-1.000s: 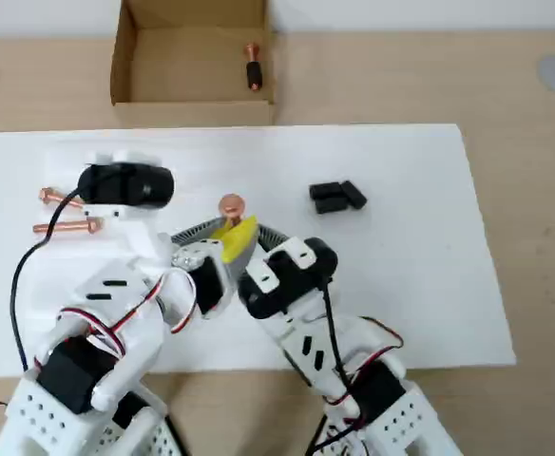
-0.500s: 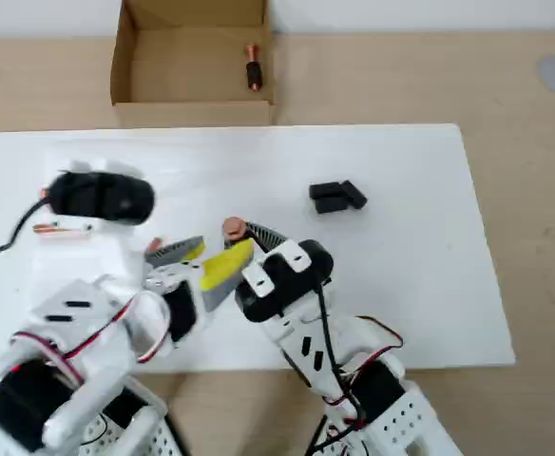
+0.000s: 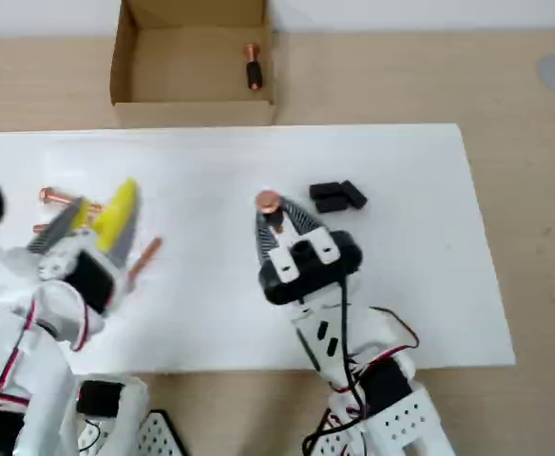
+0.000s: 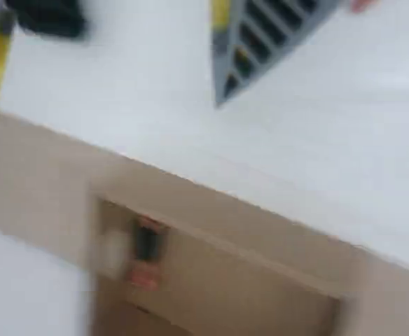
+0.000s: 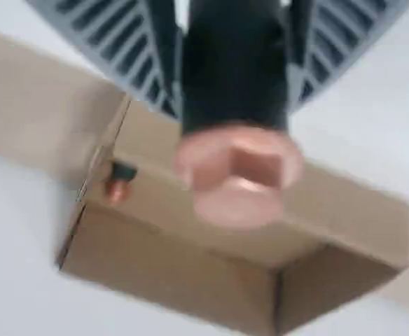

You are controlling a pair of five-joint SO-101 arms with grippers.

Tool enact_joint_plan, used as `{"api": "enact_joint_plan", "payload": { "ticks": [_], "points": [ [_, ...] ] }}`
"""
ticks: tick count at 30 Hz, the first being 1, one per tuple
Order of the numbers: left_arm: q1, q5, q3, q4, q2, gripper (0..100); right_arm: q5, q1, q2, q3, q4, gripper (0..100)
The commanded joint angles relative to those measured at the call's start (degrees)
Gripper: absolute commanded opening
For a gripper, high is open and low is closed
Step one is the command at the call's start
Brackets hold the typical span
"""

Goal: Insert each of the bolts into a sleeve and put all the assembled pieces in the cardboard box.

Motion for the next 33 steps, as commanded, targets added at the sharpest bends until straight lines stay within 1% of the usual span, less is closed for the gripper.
{"api": "enact_joint_plan", "payload": {
  "ticks": [1,4,6,7,9,12,14,18,21,25,27,33],
  "points": [
    [-9.2,-0.4,6.6,-0.7,0.7,22,0.4,1.0,-5.0,-4.3,-2.4,1.1],
    [-13.6,-0.4,20.2,-6.2,0.3,22,0.4,1.9,0.9,-6.8,-2.7,1.1],
    [-15.4,-0.4,27.5,-9.1,0.0,22,0.1,2.1,6.4,-10.3,-2.8,1.1],
    [-16.3,-0.4,30.5,-10.2,-0.4,22,0.1,2.1,9.5,-12.4,-2.9,1.1],
    [-15.7,-0.4,33.6,-11.8,-2.2,22,-1.0,2.2,16.5,-16.5,-4.9,1.1],
    [-14.5,-0.6,35.1,-14.8,-5.4,22,-1.9,2.0,29.0,-22.2,-9.8,1.1],
    [-12.6,-0.8,35.5,-15.0,-6.4,22,-1.9,2.0,38.5,-26.2,-13.6,1.2],
    [-9.4,-0.6,35.2,-10.9,-5.8,22,-1.9,2.8,58.5,-35.9,-21.5,1.2],
    [-9.5,-0.4,35.1,-9.1,-5.2,22,-1.9,3.5,72.7,-45.0,-25.7,1.2],
    [-9.6,-0.8,35.1,-9.0,-5.1,21,-1.9,4.4,89.7,-60.0,-26.5,1.2],
    [-9.6,-0.9,35.1,-9.0,-5.1,19,-1.9,4.5,97.5,-68.0,-26.5,1.2],
    [-9.6,-0.9,35.2,-9.0,-5.1,18,-1.9,5.9,117.6,-89.6,-24.8,1.2]
  ]
}}
